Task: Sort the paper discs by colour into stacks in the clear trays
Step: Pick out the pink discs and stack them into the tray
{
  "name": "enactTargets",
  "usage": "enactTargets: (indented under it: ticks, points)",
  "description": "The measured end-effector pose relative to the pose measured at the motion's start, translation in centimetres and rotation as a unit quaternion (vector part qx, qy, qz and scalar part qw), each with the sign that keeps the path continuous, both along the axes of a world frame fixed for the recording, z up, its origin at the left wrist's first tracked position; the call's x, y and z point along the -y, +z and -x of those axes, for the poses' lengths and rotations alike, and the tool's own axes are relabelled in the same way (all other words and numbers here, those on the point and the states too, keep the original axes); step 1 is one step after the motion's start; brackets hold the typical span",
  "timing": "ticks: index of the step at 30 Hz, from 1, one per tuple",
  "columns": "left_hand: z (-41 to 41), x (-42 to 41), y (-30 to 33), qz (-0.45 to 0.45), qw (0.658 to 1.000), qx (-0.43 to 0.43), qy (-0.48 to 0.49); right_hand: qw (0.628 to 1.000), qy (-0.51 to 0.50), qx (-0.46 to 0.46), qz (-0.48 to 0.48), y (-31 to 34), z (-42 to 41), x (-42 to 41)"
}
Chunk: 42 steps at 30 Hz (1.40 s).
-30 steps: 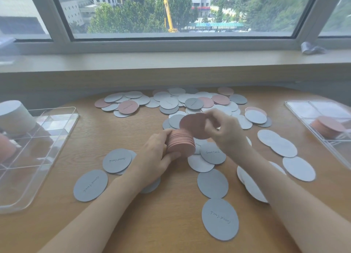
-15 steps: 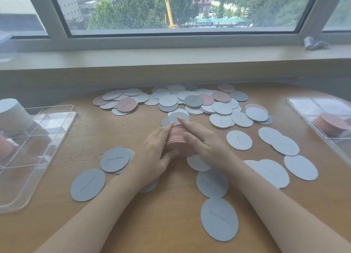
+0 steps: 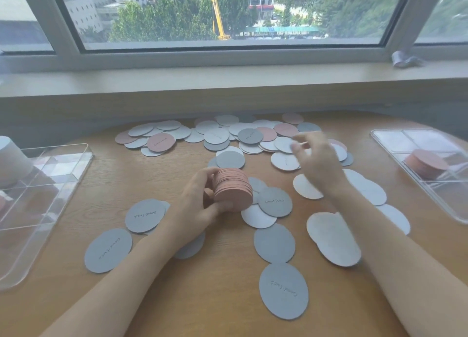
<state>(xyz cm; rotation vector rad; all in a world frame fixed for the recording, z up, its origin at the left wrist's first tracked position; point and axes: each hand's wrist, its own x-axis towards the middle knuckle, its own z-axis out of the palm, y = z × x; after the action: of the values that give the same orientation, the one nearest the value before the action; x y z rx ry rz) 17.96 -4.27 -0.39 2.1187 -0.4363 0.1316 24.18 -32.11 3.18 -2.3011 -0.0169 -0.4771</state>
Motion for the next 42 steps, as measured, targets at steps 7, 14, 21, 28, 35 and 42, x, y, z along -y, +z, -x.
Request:
enactTargets:
  ticks: [7, 14, 21, 28, 35, 42]
  points:
    - [0.2, 0.2, 0.4, 0.002, 1.000, -0.007, 0.009, 0.928, -0.206, -0.243, 0.192, -0.1, -4.9, 10.6]
    - [0.2, 0.1, 0.3, 0.000, 1.000, -0.015, 0.006, 0.949, -0.144, -0.230, 0.161, 0.1, -5.6, 9.7]
    - [0.2, 0.1, 0.3, 0.004, 1.000, -0.012, 0.005, 0.994, -0.072, -0.079, 0.004, -0.4, -3.1, 7.9]
    - [0.2, 0.1, 0.4, 0.005, 1.000, -0.020, 0.006, 0.989, -0.017, -0.061, -0.131, 0.2, -1.1, 6.1]
    - [0.3, 0.1, 0.2, 0.017, 0.999, -0.032, 0.002, 0.978, 0.069, -0.048, -0.192, 0.2, 1.9, 3.8]
    - [0.1, 0.0, 0.1, 0.024, 0.999, -0.039, -0.006, 0.974, 0.148, -0.086, -0.149, -0.2, 3.0, 1.0]
